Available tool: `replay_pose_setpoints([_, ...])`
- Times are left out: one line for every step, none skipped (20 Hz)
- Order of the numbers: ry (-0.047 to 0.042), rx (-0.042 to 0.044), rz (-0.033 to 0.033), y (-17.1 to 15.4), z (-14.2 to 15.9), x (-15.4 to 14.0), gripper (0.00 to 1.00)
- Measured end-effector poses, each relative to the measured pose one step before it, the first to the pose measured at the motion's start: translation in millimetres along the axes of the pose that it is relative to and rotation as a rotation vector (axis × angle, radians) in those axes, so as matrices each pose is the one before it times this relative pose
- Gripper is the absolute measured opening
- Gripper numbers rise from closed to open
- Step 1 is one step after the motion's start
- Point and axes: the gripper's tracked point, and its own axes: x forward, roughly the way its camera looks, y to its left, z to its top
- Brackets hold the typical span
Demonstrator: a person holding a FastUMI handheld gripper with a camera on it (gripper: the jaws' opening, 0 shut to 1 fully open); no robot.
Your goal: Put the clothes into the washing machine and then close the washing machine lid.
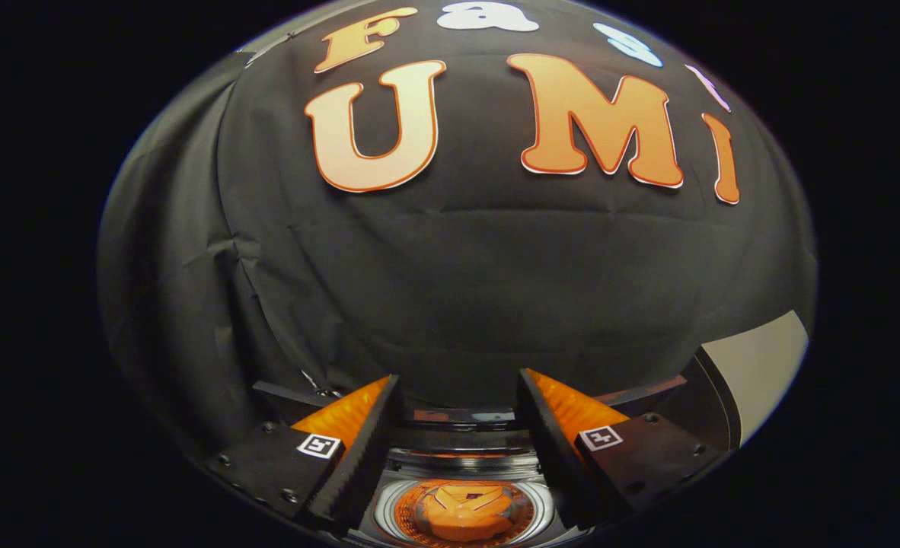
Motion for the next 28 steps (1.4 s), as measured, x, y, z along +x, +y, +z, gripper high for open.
replay_pose_setpoints([-0.00555,0.00042,-0.00142,-0.79,-0.57,-0.97,0.98])
replay_pose_setpoints([-0.00443,-0.00051,-0.00092,0.36,-2.03,-1.77,0.98])
replay_pose_setpoints([-0.00453,-0.00207,0.00045,-0.02,-2.16,-2.30,0.98])
replay_pose_setpoints([-0.00598,-0.00125,0.00033,0.81,-1.93,-6.26,0.98])
replay_pose_setpoints([-0.00838,0.00237,-0.00152,0.67,-1.81,-3.10,0.98])
replay_pose_setpoints([-0.00799,0.00047,-0.00272,-0.44,-1.96,-2.42,0.98])
replay_pose_setpoints([-0.00608,-0.00995,-0.00074,0.76,-2.74,-2.40,0.98])
replay_pose_setpoints([-0.00551,-0.00286,-0.00064,0.65,-2.52,-4.06,0.98])
replay_pose_setpoints([-0.00416,0.00036,0.00053,-0.57,-2.12,-3.44,0.98])
replay_pose_setpoints([-0.00533,0.00089,-0.00072,-0.09,-2.68,-2.92,0.98])
replay_pose_setpoints([-0.00528,0.00620,-0.00281,0.46,-2.42,-3.24,0.98])
replay_pose_setpoints([-0.00775,-0.00262,-0.00411,0.75,-2.70,-5.33,0.98])
replay_pose_setpoints([-0.01262,-0.00930,-0.00212,1.38,-2.95,-4.18,0.98])
replay_pose_setpoints([-0.01585,-0.00473,-0.00059,0.45,-2.31,-4.93,0.98])
replay_pose_setpoints([-0.01685,0.00154,0.00003,0.82,-2.27,-2.01,0.98])
replay_pose_setpoints([-0.01447,-0.00196,0.00088,0.42,1.06,-0.08,0.97])
replay_pose_setpoints([-0.01531,-0.00496,-0.00082,0.62,-1.42,0.51,0.98])
replay_pose_setpoints([-0.01321,-0.00315,-0.00208,0.18,-1.43,-4.21,0.97])
replay_pose_setpoints([-0.00656,0.00011,-0.00324,-0.37,-2.95,-2.78,0.98])
replay_pose_setpoints([-0.00524,0.00030,-0.00152,-1.27,-3.11,-4.26,0.98])
replay_pose_setpoints([-0.00293,-0.00157,-0.00093,0.28,-2.69,-1.77,0.98])
replay_pose_setpoints([-0.00254,-0.00255,0.00092,-0.87,-0.54,-3.28,0.98])
replay_pose_setpoints([-0.00109,-0.00057,0.00047,0.17,-1.00,-1.82,0.98])
replay_pose_setpoints([-0.00094,0.00089,0.00107,0.63,-1.01,-3.24,0.98])
replay_pose_setpoints([-0.00229,0.00425,0.00223,0.17,-1.65,-0.83,0.98])
replay_pose_setpoints([-0.00170,0.00266,0.00013,0.59,-1.58,0.46,0.98])
replay_pose_setpoints([-0.00259,-0.00099,-0.00222,2.37,2.26,-2.07,0.98])
replay_pose_setpoints([-0.00451,-0.00331,-0.00222,-1.10,-2.30,-1.02,0.98])
